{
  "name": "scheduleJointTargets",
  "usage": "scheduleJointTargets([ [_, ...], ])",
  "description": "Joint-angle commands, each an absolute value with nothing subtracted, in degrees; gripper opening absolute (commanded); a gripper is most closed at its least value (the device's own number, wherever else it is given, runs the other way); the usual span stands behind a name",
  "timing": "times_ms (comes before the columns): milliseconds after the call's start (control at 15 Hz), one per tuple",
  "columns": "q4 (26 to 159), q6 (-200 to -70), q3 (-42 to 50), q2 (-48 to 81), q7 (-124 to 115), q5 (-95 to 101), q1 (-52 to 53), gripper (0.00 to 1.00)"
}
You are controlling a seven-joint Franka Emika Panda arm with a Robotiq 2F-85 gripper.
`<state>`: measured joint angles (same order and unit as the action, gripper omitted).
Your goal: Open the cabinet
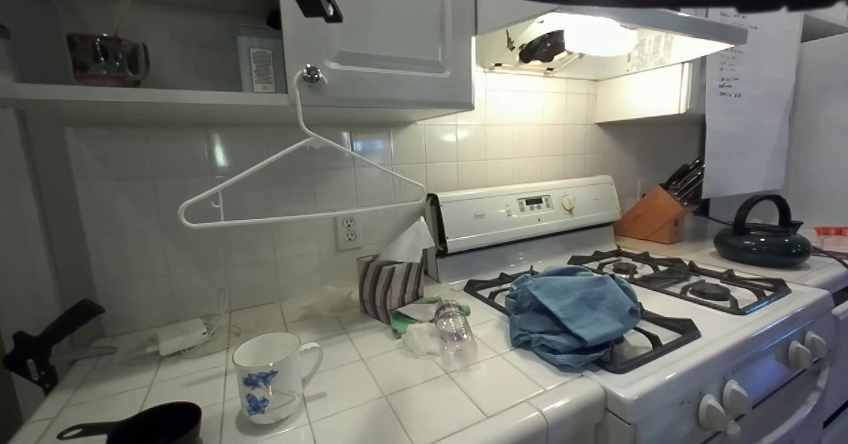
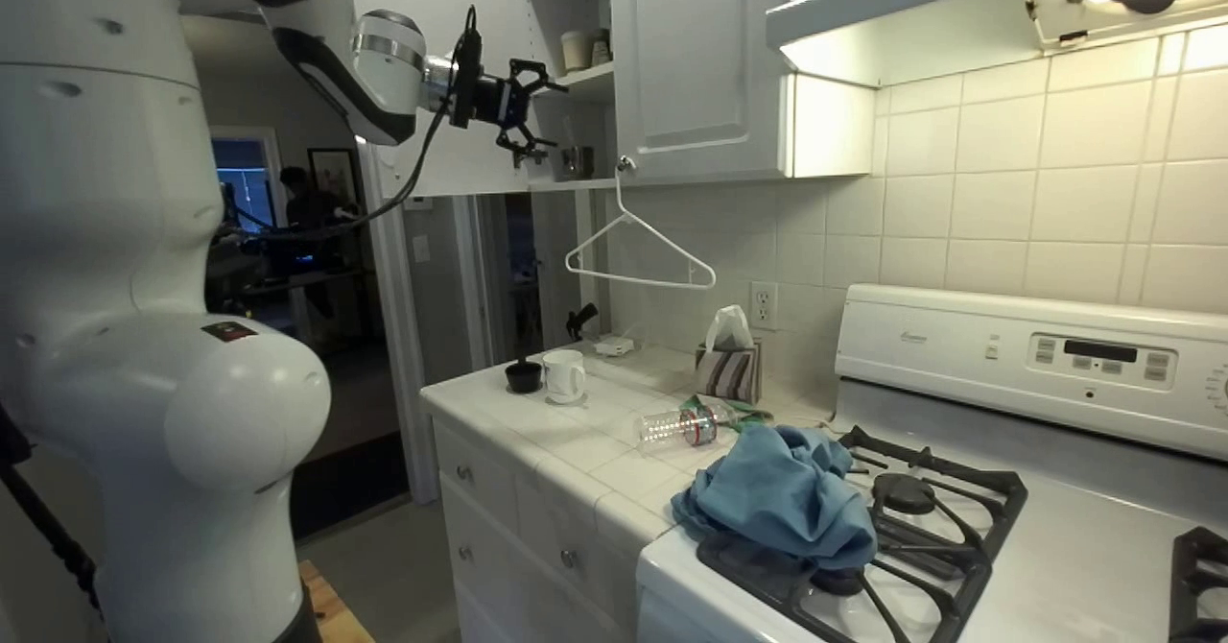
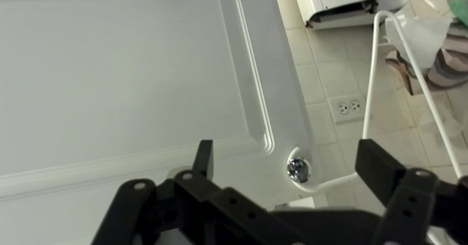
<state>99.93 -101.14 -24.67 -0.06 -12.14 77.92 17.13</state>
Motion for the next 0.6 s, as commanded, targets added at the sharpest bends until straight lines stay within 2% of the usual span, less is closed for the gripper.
scheduleJointTargets([
  [0,89.22,-89.85,-24.42,10.06,-3.37,84.76,21.04,1.00],
  [533,70.57,-89.24,-20.72,24.15,17.41,87.75,27.33,1.00],
])
